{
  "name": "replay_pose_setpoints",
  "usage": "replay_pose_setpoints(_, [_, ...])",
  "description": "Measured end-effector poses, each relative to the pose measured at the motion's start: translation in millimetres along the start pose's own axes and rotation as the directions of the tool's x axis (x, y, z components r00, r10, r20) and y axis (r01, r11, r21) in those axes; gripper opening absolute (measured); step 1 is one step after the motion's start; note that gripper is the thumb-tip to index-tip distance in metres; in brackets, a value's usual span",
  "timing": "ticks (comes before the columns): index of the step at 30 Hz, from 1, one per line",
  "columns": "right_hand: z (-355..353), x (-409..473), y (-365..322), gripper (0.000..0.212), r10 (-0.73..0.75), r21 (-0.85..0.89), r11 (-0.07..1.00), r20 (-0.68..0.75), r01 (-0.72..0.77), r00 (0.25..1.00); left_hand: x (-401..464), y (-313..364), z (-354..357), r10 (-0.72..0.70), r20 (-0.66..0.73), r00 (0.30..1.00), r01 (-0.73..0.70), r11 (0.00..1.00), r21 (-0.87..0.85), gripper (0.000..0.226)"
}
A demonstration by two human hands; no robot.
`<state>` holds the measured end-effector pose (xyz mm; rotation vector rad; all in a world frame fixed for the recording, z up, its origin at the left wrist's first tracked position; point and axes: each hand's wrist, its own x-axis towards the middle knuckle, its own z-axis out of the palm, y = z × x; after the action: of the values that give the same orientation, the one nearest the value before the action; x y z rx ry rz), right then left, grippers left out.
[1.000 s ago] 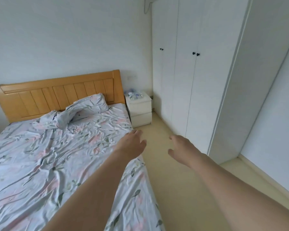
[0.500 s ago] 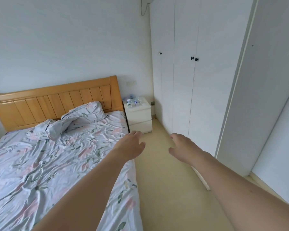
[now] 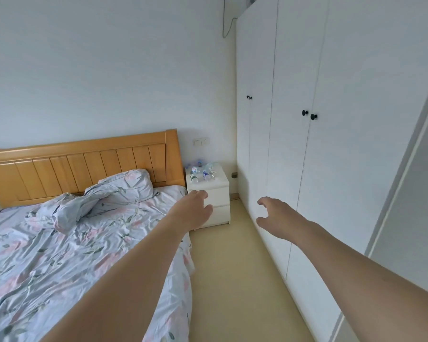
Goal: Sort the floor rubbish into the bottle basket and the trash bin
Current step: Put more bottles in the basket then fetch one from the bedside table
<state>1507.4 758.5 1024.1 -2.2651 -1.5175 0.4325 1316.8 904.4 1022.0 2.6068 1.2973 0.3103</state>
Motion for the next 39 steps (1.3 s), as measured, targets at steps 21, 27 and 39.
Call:
replay_pose_setpoints(21, [-33.3,481.5,99.3,0.054,-0.084,0.158,0.986,0.145,0.061,0.986,417.4,-32.7,56.8,-0.149,0.152,0.977,0.121,0.977,0.178,0.049])
replay_pose_setpoints(27, [7.1,607.2,87.1,0.056,-0.098,0.17,0.984,0.248,0.056,0.964,511.5,-102.3,75.5,-0.293,0.144,0.945,0.289,0.956,0.046,0.048])
replay_pose_setpoints(39, [72.1,916.5,33.2,0.058,0.022,0.183,0.98,0.298,-0.08,0.954,770.5,-318.7,98.6,-0.57,0.197,0.797,0.603,0.744,-0.287,0.041])
